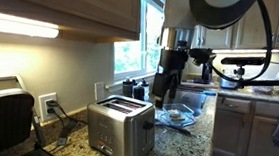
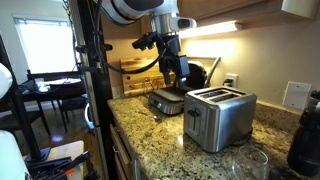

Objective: Push down the toaster lever

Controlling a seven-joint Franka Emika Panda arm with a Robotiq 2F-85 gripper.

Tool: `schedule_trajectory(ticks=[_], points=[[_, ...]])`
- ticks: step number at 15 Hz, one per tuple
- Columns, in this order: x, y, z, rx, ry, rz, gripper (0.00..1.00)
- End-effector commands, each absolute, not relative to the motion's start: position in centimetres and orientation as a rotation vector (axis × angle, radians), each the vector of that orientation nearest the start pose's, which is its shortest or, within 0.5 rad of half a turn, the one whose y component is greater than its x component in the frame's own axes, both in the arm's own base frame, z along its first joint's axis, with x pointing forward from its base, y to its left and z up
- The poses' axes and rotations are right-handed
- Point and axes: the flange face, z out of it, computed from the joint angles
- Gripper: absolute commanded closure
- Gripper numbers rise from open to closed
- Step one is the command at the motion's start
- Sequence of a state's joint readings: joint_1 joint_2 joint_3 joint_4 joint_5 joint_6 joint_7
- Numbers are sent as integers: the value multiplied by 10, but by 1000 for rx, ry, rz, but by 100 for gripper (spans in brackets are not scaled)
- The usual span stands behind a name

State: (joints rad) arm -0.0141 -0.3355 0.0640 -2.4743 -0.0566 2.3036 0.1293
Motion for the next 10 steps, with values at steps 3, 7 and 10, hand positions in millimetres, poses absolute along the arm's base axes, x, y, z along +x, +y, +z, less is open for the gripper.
schedule_trajectory(ticks=[3,7,10], points=[[455,13,420,-3177,132,-240,0],[458,12,420,-3175,148,-242,0],[464,13,414,-3186,171,-246,0]])
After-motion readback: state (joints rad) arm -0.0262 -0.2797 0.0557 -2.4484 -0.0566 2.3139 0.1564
